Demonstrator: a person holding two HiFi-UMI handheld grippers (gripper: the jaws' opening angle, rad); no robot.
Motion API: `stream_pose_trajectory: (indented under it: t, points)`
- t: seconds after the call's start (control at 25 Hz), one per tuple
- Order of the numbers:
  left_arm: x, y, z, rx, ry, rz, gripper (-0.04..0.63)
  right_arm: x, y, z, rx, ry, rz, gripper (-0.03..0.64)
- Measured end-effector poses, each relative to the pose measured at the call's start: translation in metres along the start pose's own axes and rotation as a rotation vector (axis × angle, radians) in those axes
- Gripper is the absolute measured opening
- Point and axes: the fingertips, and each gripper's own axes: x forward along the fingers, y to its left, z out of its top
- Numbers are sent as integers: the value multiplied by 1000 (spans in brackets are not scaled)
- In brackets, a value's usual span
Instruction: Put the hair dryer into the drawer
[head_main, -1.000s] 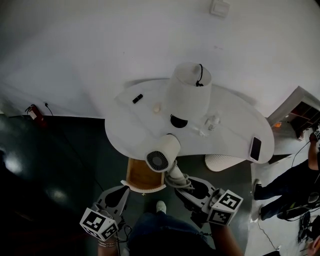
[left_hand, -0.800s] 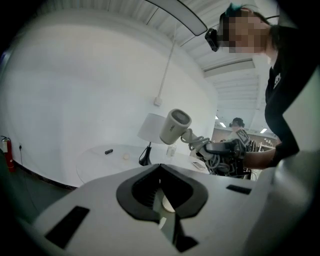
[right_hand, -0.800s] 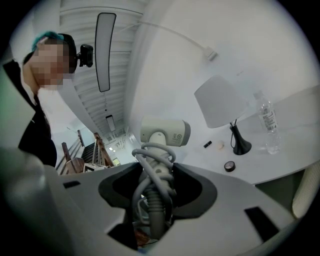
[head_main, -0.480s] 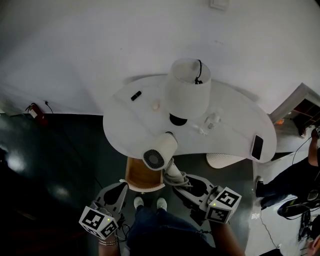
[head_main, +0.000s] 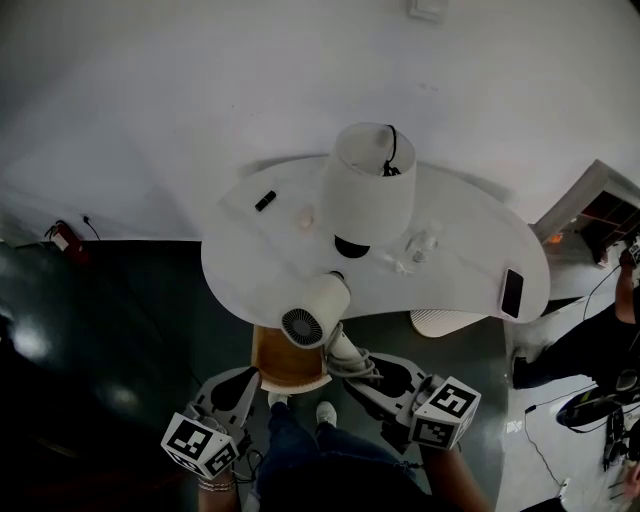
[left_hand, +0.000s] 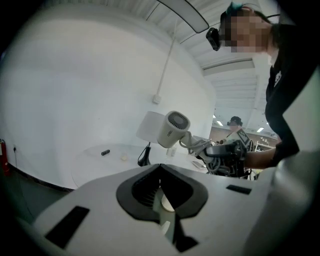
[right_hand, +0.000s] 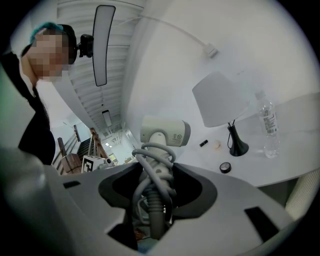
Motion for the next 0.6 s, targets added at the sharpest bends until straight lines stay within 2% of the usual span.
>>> stream_pose_trajectory:
  t: [0.2, 0.6]
  points:
    - [2, 20, 12, 23, 3, -17, 15, 9, 5, 7, -18, -11, -24, 202]
    - [17, 49, 34, 55, 18, -127, 15, 43, 7, 19, -35, -28, -87, 202]
